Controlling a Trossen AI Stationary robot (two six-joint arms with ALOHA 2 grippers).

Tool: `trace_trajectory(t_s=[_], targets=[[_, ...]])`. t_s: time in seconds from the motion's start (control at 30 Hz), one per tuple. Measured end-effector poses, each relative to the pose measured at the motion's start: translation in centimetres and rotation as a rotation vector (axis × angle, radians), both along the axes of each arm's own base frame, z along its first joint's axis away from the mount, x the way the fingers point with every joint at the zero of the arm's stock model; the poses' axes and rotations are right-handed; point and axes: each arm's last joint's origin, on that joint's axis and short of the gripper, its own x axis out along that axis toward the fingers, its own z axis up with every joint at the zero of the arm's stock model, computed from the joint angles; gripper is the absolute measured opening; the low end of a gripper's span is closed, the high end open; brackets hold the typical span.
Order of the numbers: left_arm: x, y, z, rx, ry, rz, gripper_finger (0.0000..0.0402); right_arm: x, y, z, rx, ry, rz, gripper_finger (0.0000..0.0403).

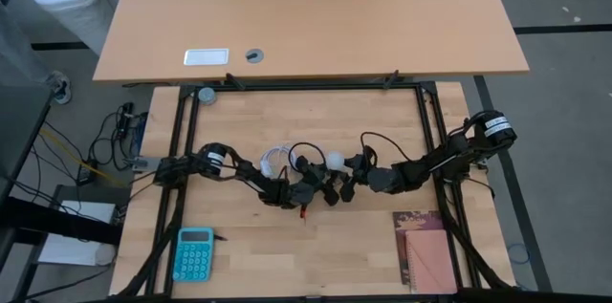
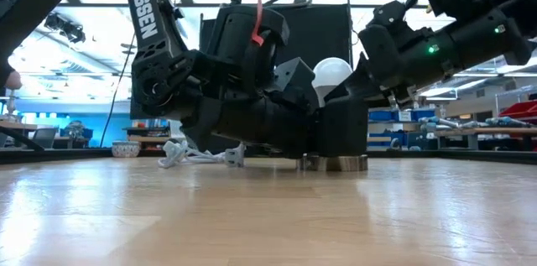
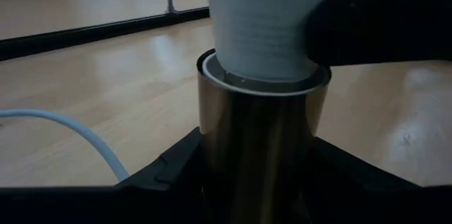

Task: Screw lightbulb
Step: Insert the white lightbulb into the lamp socket

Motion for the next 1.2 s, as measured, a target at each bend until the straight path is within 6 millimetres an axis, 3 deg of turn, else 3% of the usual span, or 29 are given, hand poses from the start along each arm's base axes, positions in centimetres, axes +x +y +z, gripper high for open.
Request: trace_trajectory(t_s=[0.23, 0.57, 0.8, 0.97, 1.2], targets=[[0.9, 0.0, 0.7, 0.021, -0.01, 0.085, 0.0198, 0.3, 0.0, 0.2, 0.016, -0.022, -0.069, 0.016], [0.7, 0.3, 0.5, 0.033, 0.005, 0.184, 0.0198, 3.0, 0.8, -1.0, -0.02, -0.023, -0.169, 0.016], [0.7, 0.3, 0.5, 0.033, 0.004, 0.178, 0.0198, 3.0, 0.9, -0.9, -0.031, -0.01, -0.152, 0.0167], [0.7, 0.2, 0.5, 0.03, 0.005, 0.168, 0.0198, 3.0, 0.9, -0.8, -0.016, -0.016, -0.122, 0.0204], [0.7, 0.2, 0.5, 0.029, 0.006, 0.16, 0.0198, 3.2, 0.9, -0.7, -0.013, -0.009, -0.072, 0.03]])
